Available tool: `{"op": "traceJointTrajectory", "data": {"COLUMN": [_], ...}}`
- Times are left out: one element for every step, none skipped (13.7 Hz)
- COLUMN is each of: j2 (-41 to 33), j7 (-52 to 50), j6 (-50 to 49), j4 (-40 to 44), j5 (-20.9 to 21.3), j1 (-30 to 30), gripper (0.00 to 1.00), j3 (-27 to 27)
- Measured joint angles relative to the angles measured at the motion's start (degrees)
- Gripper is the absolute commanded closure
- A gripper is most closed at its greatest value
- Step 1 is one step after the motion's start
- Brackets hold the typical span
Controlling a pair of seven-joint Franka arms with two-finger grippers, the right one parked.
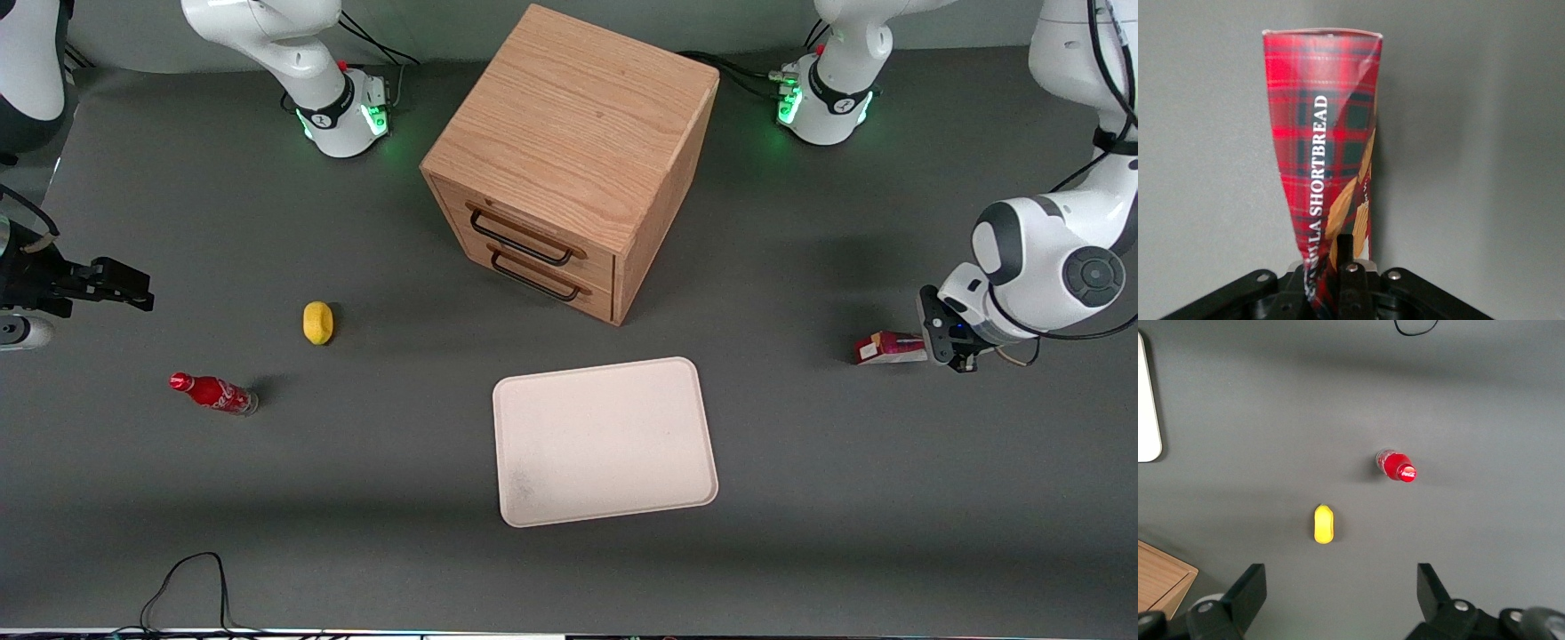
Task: Place red cookie box on tray
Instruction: 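Lift the box upright with the left gripper and swing toward the tray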
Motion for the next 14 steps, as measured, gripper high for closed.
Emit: {"op": "traceJointTrajectory", "data": {"j2": [-2.1, -4.4, -7.1, -9.6, -11.5, -12.9, -13.6, -13.8, -13.9, -13.9, -13.9, -13.9, -13.8, -13.7], "j7": [-0.3, -0.9, -2.2, -3.7, -5.2, -6.3, -7.5, -9.0, -10.4, -11.8, -13.4, -15.6, -18.9, -23.2], "j6": [-4.2, -8.7, -14.3, -20.3, -26.4, -32.5, -38.2, -43.2, -47.4, -50.2, -52.2, -53.4, -53.7, -54.1], "j4": [1.3, 2.8, 5.0, 7.5, 10.8, 14.6, 18.9, 23.1, 27.2, 30.3, 32.6, 34.2, 35.2, 35.8], "j5": [0.0, 0.0, 0.0, 0.0, 0.0, 0.1, 0.4, 0.8, 1.0, 1.2, 1.2, 1.3, 1.3, 1.3], "j1": [0.0, -0.1, -0.3, -0.4, -0.5, -0.5, -0.5, -0.5, -0.6, -0.8, -1.1, -1.5, -2.2, -3.0], "gripper": [1.0, 1.0, 1.0, 1.0, 1.0, 1.0, 1.0, 1.0, 1.0, 1.0, 1.0, 1.0, 1.0, 1.0], "j3": [0.0, -0.1, -0.1, -0.2, -0.2, -0.3, -0.3, -0.3, -0.3, -0.3, -0.4, -0.4, -0.5, -0.7]}}
